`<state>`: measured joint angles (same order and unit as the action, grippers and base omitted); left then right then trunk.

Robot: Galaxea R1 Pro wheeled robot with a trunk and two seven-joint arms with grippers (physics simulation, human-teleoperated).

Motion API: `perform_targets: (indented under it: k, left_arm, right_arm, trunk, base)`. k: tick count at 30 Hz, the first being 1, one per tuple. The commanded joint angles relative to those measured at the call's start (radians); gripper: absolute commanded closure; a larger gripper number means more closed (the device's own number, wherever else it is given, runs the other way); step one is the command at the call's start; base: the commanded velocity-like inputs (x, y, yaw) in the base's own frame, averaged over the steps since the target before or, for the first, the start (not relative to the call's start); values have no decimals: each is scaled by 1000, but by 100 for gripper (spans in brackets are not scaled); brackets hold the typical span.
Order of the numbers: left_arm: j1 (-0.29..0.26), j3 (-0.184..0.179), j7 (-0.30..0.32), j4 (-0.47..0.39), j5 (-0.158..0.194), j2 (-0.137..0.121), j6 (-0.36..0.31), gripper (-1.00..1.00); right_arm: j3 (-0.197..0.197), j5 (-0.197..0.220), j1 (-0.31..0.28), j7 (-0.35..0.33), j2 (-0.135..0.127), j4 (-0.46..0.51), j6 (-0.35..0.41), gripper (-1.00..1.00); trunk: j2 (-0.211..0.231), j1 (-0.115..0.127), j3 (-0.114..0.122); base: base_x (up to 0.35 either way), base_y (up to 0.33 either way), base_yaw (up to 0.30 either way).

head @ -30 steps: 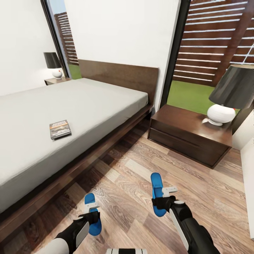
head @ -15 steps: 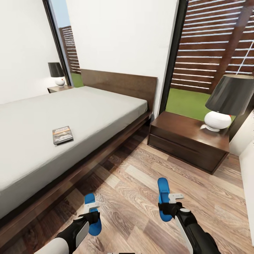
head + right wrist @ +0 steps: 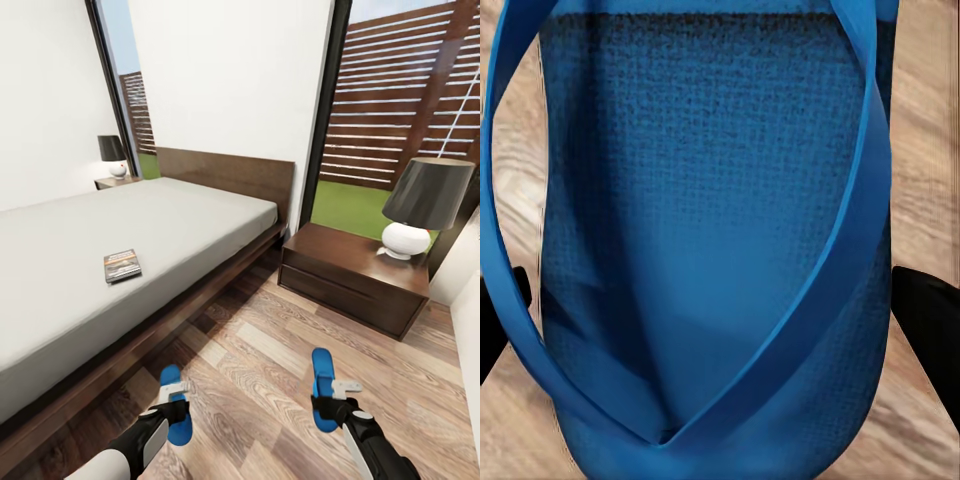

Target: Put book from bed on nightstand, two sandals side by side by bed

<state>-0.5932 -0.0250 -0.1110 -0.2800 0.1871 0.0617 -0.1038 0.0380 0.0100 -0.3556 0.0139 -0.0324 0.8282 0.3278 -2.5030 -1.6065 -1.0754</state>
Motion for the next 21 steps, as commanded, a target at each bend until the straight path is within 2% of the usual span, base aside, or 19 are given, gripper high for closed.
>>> perform_targets:
  k: [1, 14, 21]
  left_arm:
    - [0, -3, 2, -2, 9, 0, -6, 100]
    - [1, 6, 40, -1, 12, 0, -7, 100]
    - [2, 7, 51, -1, 14, 0, -7, 100]
  right_arm:
    - [1, 2, 0, 1, -1, -18, -13, 100]
    - [7, 5, 0, 1, -5, -79, -53, 100]
    - [8, 5, 0, 3, -5, -128, -129, 100]
  trunk:
    - [0, 1, 3]
    - [3, 6, 53]
    - [52, 33, 75]
  base:
    - [0, 0, 0]
    - [0, 0, 0]
    - [0, 0, 0]
